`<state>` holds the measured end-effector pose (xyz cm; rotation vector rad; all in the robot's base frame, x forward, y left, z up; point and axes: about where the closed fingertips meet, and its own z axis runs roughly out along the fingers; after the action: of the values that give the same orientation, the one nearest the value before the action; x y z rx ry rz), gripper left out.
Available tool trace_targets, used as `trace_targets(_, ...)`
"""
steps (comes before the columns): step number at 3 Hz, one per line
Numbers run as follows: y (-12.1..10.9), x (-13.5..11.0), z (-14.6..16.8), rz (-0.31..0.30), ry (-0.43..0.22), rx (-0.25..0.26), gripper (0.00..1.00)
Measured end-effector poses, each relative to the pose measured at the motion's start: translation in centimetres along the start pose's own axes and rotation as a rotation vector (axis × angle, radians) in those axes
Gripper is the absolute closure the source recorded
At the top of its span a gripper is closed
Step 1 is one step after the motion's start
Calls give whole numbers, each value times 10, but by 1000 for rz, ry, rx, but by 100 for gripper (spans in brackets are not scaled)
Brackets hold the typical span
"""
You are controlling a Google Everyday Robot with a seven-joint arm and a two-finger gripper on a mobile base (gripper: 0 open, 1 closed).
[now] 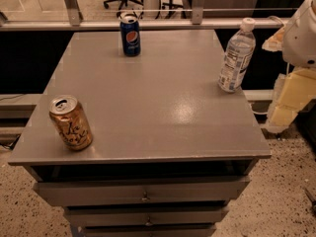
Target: Move blue plastic bottle near orange can
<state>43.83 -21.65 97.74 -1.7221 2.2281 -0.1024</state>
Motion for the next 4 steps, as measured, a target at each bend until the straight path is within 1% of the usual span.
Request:
trace_targets(1,0,0,0,0,0,0,0)
trace_targets(2,-14,14,10,17,-17,20,0)
trace_targets(3,-45,38,28,52,-58,60,0)
trace_targets(4,-77,56,45,89,-110,109,0)
